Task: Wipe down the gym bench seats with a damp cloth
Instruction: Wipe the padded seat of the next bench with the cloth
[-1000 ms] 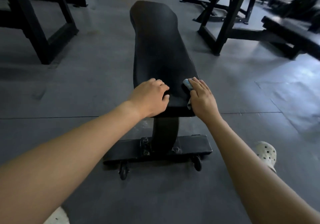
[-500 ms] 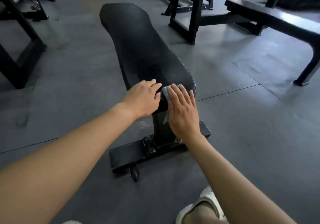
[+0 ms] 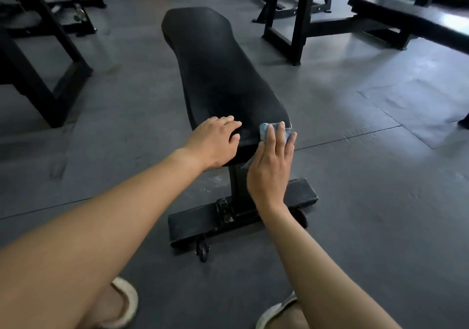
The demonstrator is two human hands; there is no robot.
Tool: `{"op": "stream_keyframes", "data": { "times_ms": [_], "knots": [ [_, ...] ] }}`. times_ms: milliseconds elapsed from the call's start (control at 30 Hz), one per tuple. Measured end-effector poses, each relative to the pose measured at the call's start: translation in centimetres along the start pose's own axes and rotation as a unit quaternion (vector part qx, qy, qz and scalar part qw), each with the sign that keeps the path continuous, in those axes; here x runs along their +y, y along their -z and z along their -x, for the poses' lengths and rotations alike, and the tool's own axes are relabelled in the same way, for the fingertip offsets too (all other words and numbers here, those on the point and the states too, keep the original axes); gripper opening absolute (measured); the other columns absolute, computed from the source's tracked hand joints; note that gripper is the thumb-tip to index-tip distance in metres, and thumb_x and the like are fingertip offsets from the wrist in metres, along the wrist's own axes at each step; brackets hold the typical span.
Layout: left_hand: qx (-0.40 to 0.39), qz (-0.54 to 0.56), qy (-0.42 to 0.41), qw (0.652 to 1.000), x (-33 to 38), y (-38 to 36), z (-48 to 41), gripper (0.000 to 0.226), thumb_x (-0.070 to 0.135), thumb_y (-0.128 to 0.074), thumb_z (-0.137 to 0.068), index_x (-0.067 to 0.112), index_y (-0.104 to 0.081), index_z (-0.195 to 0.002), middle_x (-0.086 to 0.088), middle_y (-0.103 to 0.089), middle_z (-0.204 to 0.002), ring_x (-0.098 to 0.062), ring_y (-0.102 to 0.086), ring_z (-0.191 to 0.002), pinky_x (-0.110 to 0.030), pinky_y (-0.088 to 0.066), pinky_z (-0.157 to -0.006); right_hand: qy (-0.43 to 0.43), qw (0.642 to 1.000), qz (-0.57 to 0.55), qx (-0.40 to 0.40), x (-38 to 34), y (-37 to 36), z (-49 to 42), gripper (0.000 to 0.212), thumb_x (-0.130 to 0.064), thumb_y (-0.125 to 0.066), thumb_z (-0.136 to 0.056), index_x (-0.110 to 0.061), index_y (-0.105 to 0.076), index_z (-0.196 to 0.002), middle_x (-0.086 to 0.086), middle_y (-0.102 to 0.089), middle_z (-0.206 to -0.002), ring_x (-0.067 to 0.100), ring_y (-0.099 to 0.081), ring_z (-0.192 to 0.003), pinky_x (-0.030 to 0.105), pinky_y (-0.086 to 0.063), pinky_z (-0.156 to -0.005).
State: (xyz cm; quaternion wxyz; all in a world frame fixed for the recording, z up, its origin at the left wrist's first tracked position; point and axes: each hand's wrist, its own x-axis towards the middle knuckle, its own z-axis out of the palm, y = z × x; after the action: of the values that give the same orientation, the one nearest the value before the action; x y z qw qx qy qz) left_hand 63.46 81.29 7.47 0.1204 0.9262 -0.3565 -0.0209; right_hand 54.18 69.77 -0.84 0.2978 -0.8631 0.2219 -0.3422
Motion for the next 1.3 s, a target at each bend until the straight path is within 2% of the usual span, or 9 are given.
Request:
{"op": "stream_keyframes", "data": {
  "times_ms": [133,300,400,600,733,867,1033,1133,1300],
  "knots": [
    [0.042,0.024,-0.029,0.998,-0.8,-0.2,-0.1,0.045,0.032,-0.042,-0.107,0.021,-0.053,-0.149,-0.001,-0.051,-0.153,-0.023,-0.046,-0.136,-0.037,-0.035,-0.117,0.065,0.992,0.102,-0.023,2.5,1.3,-2.8,0.045,-0.030,-0.022,-0.112,-0.019,-0.043,-0.151,0.003,-0.037,-0.162,0.029,-0.014,-0.157,0.046,-0.009,-0.128],
    [0.152,0.085,-0.103,0.979,-3.6,-0.8,-3.0,0.026,0.016,-0.055,-0.097,0.021,-0.078,-0.107,0.007,-0.070,-0.099,-0.014,-0.053,-0.089,-0.043,-0.052,-0.088,0.025,0.995,0.086,-0.046,2.3,1.3,-8.7,0.044,-0.026,-0.033,-0.107,-0.020,-0.058,-0.143,-0.001,-0.049,-0.155,0.022,-0.028,-0.152,0.041,-0.008,-0.128],
    [0.170,0.113,-0.132,0.970,-5.0,-1.0,-4.6,0.030,0.014,-0.053,-0.091,0.022,-0.081,-0.097,0.007,-0.070,-0.088,-0.014,-0.049,-0.079,-0.043,-0.052,-0.081,-0.002,0.998,0.069,-0.005,1.2,0.4,-8.0,0.043,-0.025,-0.038,-0.104,-0.020,-0.062,-0.140,-0.002,-0.051,-0.153,0.022,-0.029,-0.152,0.040,-0.009,-0.128],
    [0.171,0.144,-0.191,0.956,-6.6,-1.3,-5.4,0.033,0.017,-0.050,-0.091,0.022,-0.081,-0.096,0.009,-0.071,-0.090,-0.013,-0.051,-0.080,-0.045,-0.051,-0.081,0.125,0.990,0.066,0.029,-2.1,-1.8,-0.5,0.040,-0.017,-0.041,-0.106,-0.012,-0.058,-0.141,0.000,-0.053,-0.150,0.022,-0.034,-0.150,0.048,-0.018,-0.126],
    [0.148,0.141,-0.211,0.956,-7.1,-1.2,-5.3,0.037,0.018,-0.046,-0.090,0.020,-0.081,-0.102,0.007,-0.073,-0.096,-0.020,-0.056,-0.087,-0.048,-0.052,-0.082,0.192,0.976,0.106,0.014,-0.5,-0.8,-2.5,0.040,-0.020,-0.038,-0.107,-0.010,-0.062,-0.137,0.004,-0.058,-0.144,0.024,-0.047,-0.141,0.050,-0.026,-0.123],
    [0.124,0.116,-0.262,0.950,-8.6,-1.4,-4.1,0.043,0.014,-0.044,-0.089,0.015,-0.076,-0.117,0.000,-0.075,-0.118,-0.027,-0.060,-0.095,-0.050,-0.054,-0.088,0.110,0.985,0.125,0.044,1.1,-0.1,-4.7,0.036,-0.013,-0.040,-0.106,-0.013,-0.067,-0.129,0.003,-0.064,-0.138,0.021,-0.052,-0.136,0.049,-0.030,-0.120],
    [0.064,0.065,-0.320,0.943,-10.0,-0.2,-3.8,0.043,0.010,-0.047,-0.096,0.010,-0.067,-0.134,-0.009,-0.062,-0.143,-0.030,-0.060,-0.119,-0.047,-0.039,-0.115,-0.014,0.987,0.080,0.140,-3.1,-3.4,-2.0,0.041,-0.014,-0.037,-0.102,-0.013,-0.066,-0.131,0.002,-0.061,-0.141,0.022,-0.045,-0.141,0.037,-0.023,-0.125],
    [0.047,0.070,-0.339,0.937,-10.8,0.2,-4.0,0.039,0.010,-0.046,-0.097,0.011,-0.065,-0.131,-0.007,-0.063,-0.139,-0.027,-0.057,-0.125,-0.045,-0.033,-0.119,-0.002,0.985,0.080,0.152,-6.3,-5.7,0.7,0.039,-0.015,-0.037,-0.105,-0.014,-0.064,-0.133,0.001,-0.058,-0.143,0.022,-0.041,-0.143,0.045,-0.022,-0.124],
    [0.086,0.068,-0.329,0.938,-13.2,0.3,-3.9,0.040,0.028,-0.035,-0.095,0.010,-0.065,-0.114,-0.007,-0.065,-0.118,-0.031,-0.057,-0.111,-0.046,-0.045,-0.102,0.054,0.982,0.150,0.102,-9.7,-7.5,2.9,0.038,-0.020,-0.037,-0.108,-0.012,-0.061,-0.137,0.002,-0.057,-0.144,0.025,-0.042,-0.143,0.047,-0.021,-0.125]
  ]
}}
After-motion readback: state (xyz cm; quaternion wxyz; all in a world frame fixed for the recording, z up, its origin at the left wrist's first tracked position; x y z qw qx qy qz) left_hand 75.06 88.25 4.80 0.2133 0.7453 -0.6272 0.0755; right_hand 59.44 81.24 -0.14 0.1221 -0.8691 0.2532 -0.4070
